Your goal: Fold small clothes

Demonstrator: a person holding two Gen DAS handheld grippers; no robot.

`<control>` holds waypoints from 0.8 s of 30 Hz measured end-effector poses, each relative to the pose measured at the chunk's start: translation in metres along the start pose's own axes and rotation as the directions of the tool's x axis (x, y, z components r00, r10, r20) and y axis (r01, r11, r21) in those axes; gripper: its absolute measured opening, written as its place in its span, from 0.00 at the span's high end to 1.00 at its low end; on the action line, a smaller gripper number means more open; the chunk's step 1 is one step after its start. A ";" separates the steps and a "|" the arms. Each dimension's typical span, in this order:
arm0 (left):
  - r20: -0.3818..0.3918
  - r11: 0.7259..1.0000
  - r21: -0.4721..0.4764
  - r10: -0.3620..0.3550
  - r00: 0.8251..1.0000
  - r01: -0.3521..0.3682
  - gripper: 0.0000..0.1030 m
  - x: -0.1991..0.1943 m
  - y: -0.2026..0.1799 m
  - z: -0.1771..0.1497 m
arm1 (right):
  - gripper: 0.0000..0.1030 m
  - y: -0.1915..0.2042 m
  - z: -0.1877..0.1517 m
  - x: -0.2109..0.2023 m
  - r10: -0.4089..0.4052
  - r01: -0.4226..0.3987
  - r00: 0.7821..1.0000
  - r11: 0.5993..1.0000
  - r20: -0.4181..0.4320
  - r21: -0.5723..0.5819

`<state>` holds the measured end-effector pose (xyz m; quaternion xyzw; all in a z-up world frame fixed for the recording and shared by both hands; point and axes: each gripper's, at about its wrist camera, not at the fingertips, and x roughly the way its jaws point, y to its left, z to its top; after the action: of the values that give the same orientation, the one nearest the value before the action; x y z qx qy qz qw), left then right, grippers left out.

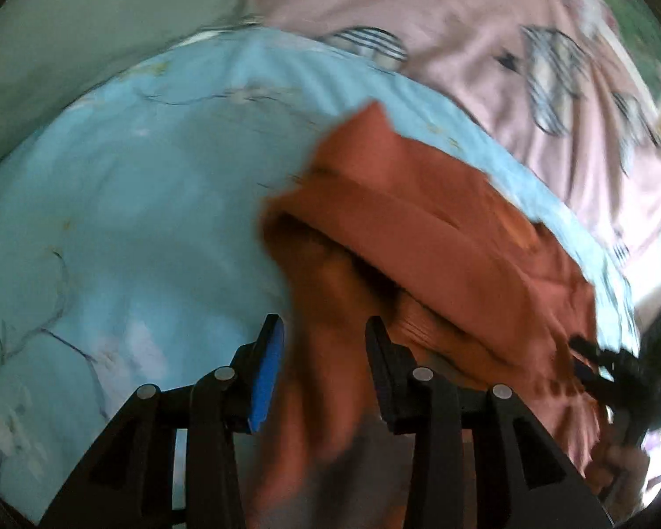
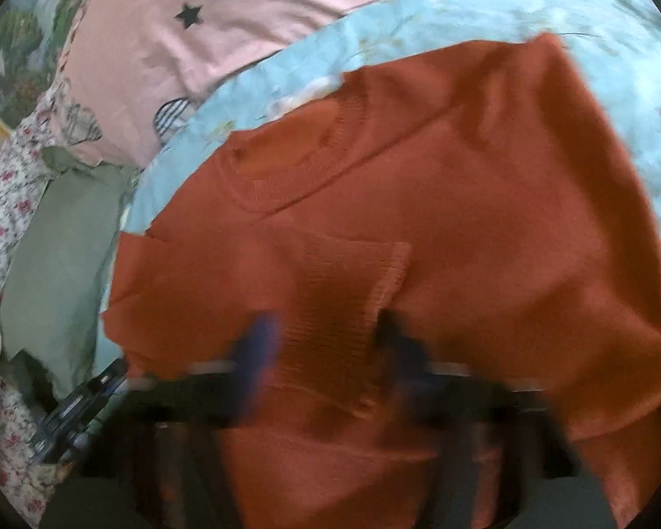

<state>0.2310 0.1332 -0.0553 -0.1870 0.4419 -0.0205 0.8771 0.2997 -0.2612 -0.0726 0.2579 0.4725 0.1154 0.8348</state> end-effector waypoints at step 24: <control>0.091 0.995 0.075 0.062 0.994 -0.069 0.85 -0.003 -0.012 0.009 | 0.96 -0.082 0.008 -0.070 -0.060 0.050 0.989 0.996 0.135 0.075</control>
<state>0.2377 0.1251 -0.0440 -0.1387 0.4072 -0.0004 0.9028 0.2657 -0.3633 -0.0621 0.2816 0.4247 0.0573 0.8585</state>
